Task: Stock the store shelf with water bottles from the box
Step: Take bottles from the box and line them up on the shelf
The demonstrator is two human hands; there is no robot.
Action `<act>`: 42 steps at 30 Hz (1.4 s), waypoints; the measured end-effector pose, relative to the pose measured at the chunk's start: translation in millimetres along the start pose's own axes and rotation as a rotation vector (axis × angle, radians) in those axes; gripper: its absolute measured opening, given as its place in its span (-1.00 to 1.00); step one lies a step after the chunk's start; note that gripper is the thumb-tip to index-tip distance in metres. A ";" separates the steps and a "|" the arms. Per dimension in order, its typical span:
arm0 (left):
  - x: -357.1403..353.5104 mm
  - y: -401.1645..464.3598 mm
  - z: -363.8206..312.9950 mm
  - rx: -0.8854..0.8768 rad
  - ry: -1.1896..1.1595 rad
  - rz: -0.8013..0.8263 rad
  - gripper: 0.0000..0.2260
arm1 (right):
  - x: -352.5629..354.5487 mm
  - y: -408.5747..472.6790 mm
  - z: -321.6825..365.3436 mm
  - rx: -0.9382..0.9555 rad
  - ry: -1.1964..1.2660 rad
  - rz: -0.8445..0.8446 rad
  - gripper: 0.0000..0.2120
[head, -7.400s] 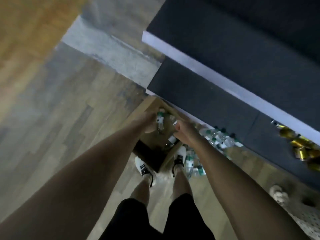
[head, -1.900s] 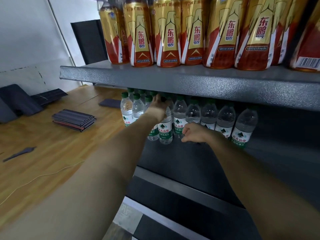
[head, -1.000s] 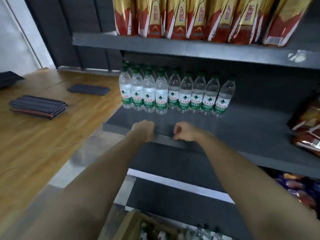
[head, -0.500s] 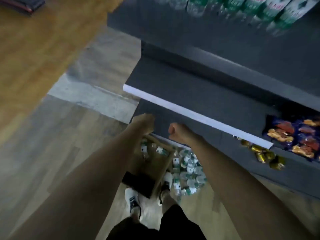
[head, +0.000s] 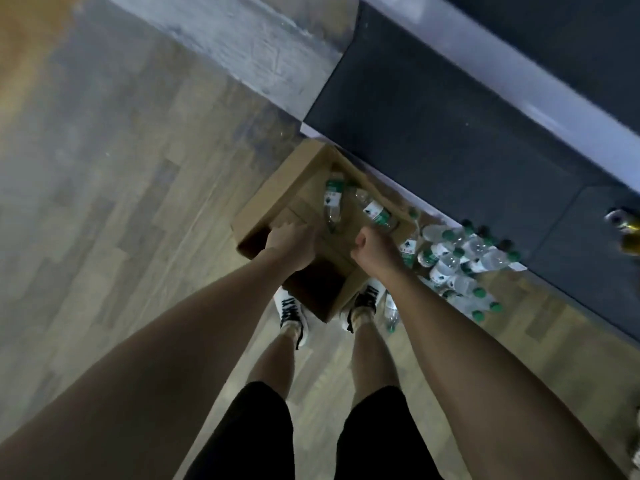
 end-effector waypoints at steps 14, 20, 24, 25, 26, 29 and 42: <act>-217.8 211.3 66.1 0.116 -0.124 0.007 -0.72 | -215.3 251.0 -88.7 -0.217 0.218 -0.056 -0.61; -289.6 258.7 83.8 0.143 -0.077 0.040 -0.71 | -294.7 329.0 -120.4 -0.389 0.428 -0.073 -0.66; -299.7 258.3 94.8 0.133 0.006 0.067 -0.62 | -308.4 339.7 -118.9 -0.410 0.426 -0.103 -0.72; -298.0 255.1 97.4 0.138 0.015 0.074 -0.60 | -308.1 336.0 -115.2 -0.393 0.418 -0.088 -0.71; -293.8 250.7 98.5 0.142 0.029 0.078 -0.60 | -306.4 330.1 -111.8 -0.378 0.406 -0.078 -0.67; -270.7 230.3 94.0 0.150 0.053 0.075 -0.65 | -284.5 293.2 -101.1 -0.362 0.267 -0.036 -0.62; -39.1 40.8 30.6 0.010 0.028 0.028 -0.73 | -91.9 49.2 -0.7 -0.042 -0.175 -0.014 -0.60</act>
Point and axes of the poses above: each hand's wrist, its own y-axis towards the middle knuckle, its own x-axis out of the back of the hand, z = x × y, the point moved 4 cm from there along y, towards the middle knuckle, and after that the axes turned 6 degrees about -z, right-handed, at the moved point
